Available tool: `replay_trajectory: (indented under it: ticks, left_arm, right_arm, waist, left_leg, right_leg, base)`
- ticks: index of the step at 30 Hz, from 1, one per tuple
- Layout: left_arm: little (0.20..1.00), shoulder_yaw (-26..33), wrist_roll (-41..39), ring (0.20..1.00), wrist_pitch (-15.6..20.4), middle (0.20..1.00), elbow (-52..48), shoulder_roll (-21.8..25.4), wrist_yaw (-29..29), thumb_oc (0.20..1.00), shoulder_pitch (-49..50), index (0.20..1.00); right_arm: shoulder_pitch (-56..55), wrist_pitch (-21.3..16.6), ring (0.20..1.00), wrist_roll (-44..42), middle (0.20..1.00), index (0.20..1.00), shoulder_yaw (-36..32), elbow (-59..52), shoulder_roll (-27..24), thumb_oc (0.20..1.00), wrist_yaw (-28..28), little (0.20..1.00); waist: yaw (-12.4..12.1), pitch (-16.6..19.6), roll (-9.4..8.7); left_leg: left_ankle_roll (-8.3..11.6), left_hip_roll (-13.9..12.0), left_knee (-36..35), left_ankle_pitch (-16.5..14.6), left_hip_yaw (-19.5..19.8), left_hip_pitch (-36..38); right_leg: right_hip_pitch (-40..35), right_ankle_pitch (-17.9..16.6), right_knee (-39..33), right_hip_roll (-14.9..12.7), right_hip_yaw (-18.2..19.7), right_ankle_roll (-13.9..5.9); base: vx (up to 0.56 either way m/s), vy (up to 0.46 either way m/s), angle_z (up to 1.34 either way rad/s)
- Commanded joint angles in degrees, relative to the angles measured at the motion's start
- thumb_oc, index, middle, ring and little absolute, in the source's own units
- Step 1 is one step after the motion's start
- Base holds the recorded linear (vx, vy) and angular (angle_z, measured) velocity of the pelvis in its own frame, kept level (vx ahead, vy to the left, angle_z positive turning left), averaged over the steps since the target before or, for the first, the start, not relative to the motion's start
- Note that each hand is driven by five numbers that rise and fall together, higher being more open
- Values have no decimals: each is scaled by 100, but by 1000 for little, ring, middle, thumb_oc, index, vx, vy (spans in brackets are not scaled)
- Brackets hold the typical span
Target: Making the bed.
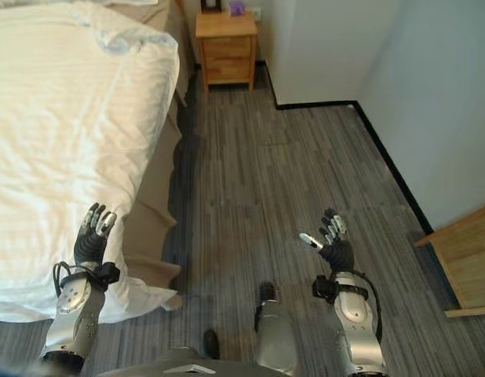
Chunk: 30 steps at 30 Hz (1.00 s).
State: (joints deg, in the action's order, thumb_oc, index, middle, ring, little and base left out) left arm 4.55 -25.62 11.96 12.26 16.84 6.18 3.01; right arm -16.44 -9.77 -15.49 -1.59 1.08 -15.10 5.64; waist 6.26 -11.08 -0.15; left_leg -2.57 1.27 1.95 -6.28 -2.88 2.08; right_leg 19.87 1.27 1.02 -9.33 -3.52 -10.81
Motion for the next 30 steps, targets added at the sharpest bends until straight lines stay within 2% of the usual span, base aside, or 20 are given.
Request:
replay_trajectory:
  ticks: [1,2,3,4,5,7,9,12,13,16,17,18,20,23,25,26,27,28,29,30]
  left_arm:
    - [1000,239,474,1000,386,1000,-119,410,69,1000,23,1000]
    - [1000,257,446,1000,372,1000,-63,372,32,1000,34,1000]
    - [1000,300,350,1000,391,1000,-42,283,50,1000,101,1000]
    - [1000,301,350,1000,391,1000,-42,284,50,1000,102,1000]
    - [1000,333,250,1000,372,1000,27,229,67,1000,126,1000]
    - [1000,343,35,1000,361,1000,71,192,100,1000,67,1000]
    - [1000,335,-262,1000,369,1000,-25,182,-2,1000,95,1000]
    - [1000,200,-494,1000,354,1000,106,83,-109,1000,36,1000]
    - [1000,199,-495,1000,355,1000,108,86,-110,1000,32,1000]
    - [1000,150,-483,1000,340,1000,181,23,-174,1000,184,1000]
    - [1000,122,-435,1000,339,1000,193,-6,-194,1000,323,1000]
    - [1000,120,-433,1000,338,1000,186,-9,-193,1000,338,1000]
    - [1000,259,-336,1000,327,1000,173,-118,-192,1000,555,1000]
    - [1000,420,-333,1000,315,1000,80,-75,-228,1000,708,1000]
    - [1000,434,-261,1000,332,1000,68,-48,-193,1000,672,1000]
    - [1000,432,-191,1000,313,1000,18,3,-139,1000,640,1000]
    - [1000,434,-191,1000,312,1000,18,2,-139,1000,635,1000]
    - [1000,487,-204,1000,318,1000,-96,14,-86,1000,611,1000]
    - [1000,517,-314,1000,401,1000,-168,38,-12,1000,534,1000]
    - [1000,513,-268,1000,408,1000,-191,79,25,1000,511,1000]
  right_arm:
    - [259,-201,1000,377,1000,1000,-217,-284,-193,1000,-141,1000]
    - [265,-199,1000,279,1000,1000,-228,-262,-174,1000,-190,1000]
    - [304,-216,1000,118,1000,1000,-213,-205,-243,1000,-243,1000]
    - [305,-216,1000,118,1000,1000,-212,-205,-243,1000,-243,1000]
    - [365,-254,1000,-69,1000,1000,-204,-137,-274,1000,-237,1000]
    - [539,-342,1000,-641,1000,1000,-199,-135,-300,1000,-162,1000]
    - [686,-318,1000,-586,1000,1000,-111,-151,-488,1000,-137,1000]
    - [843,-234,1000,-478,1000,1000,-76,-93,-601,1000,-33,1000]
    - [846,-235,1000,-479,1000,1000,-78,-92,-599,1000,-34,1000]
    - [864,-305,1000,-455,1000,1000,-47,-231,-562,1000,-142,1000]
    - [907,-308,1000,-188,1000,1000,117,-216,-596,1000,-202,1000]
    - [898,-311,1000,-183,1000,1000,122,-213,-597,1000,-200,1000]
    - [949,-238,1000,168,1000,1000,291,-203,-640,1000,-338,1000]
    - [1016,-158,1000,219,1000,1000,384,-242,-564,1000,-427,1000]
    - [931,-183,1000,234,1000,1000,468,-249,-426,1000,-533,1000]
    - [955,-171,1000,264,1000,1000,523,-156,-356,1000,-536,1000]
    - [961,-172,1000,264,1000,1000,523,-154,-357,1000,-535,1000]
    - [992,-163,1000,196,1000,1000,554,-170,-296,1000,-534,1000]
    - [1137,-199,1000,145,1000,1000,654,-75,-231,1000,-482,1000]
    - [1161,-147,1000,190,1000,1000,674,-77,-221,1000,-466,1000]
  waist:
    - [200,237,92]
    - [196,293,108]
    - [232,324,174]
    - [237,328,170]
    - [222,353,226]
    - [170,284,46]
    - [-262,39,-266]
    - [-624,-75,-311]
    - [-622,-63,-327]
    - [-850,85,-208]
    - [-1094,211,-64]
    - [-1084,204,-90]
    - [-1309,416,-66]
    - [-1421,571,-140]
    - [-1484,677,-307]
    - [-1529,628,-415]
    - [-1552,641,-398]
    - [-1490,529,-266]
    - [-1211,238,13]
    - [-1092,184,103]
  left_leg:
    - [573,-416,-695,-188,-62,1761]
    - [646,-493,-528,-34,-21,1801]
    - [802,-716,137,413,-4,1661]
    - [801,-712,137,416,1,1654]
    - [935,-857,837,1009,23,1525]
    - [1021,-1072,2655,1782,-240,733]
    - [925,-993,4241,1594,-594,-294]
    - [848,-903,3962,1211,-743,-1339]
    - [838,-885,3940,1236,-752,-1351]
    - [782,-775,2114,1390,-865,-1630]
    - [785,-545,638,1569,-645,-1697]
    - [782,-500,517,1624,-653,-1614]
    - [862,-430,-611,1978,-602,-1781]
    - [709,-395,-434,1999,-957,-1649]
    - [432,-176,-196,1878,-1049,-1614]
    - [105,36,75,1466,-1041,-1410]
    - [104,6,85,1468,-1058,-1436]
    - [1,-46,113,1293,-1008,-1137]
    - [-132,-137,-11,1104,-870,-544]
    - [-159,-124,-128,1037,-668,-267]
  right_leg:
    - [-84,-1253,-85,115,-618,-165]
    - [-170,-1220,19,130,-678,-101]
    - [-349,-1142,189,278,-742,92]
    - [-345,-1143,188,273,-745,91]
    - [-489,-990,311,451,-745,275]
    - [-965,-727,229,497,-829,597]
    - [-1805,-314,-9,565,-757,881]
    - [-2467,-99,-246,531,-636,817]
    - [-2450,-112,-253,513,-637,815]
    - [-2939,179,-360,543,-642,714]
    - [-3272,353,-446,674,-605,624]
    - [-3306,364,-455,641,-617,615]
    - [-3804,572,-495,661,-563,493]
    - [-4010,581,-308,619,-404,432]
    - [-3885,164,466,375,-441,225]
    - [-3332,-1281,2496,132,-377,-148]
    - [-3291,-1294,2510,151,-347,-145]
    - [-2802,-1684,3480,58,-361,-188]
    - [-1837,-1539,4607,34,-406,-82]
    - [-1394,-1144,4797,192,-341,12]
  base:
    - [545,-209,28]
    - [658,-295,20]
    - [468,-227,29]
    - [527,-286,35]
    - [347,-255,26]
    - [507,-475,28]
    - [758,-588,18]
    - [480,-195,-34]
    - [569,-90,-10]
    - [669,-9,-25]
    - [712,21,-48]
    - [708,21,-70]
    - [724,0,-54]
    - [690,15,-23]
    - [571,113,33]
    - [524,146,9]
    - [514,203,3]
    - [534,207,3]
    - [748,219,21]
    - [765,118,40]
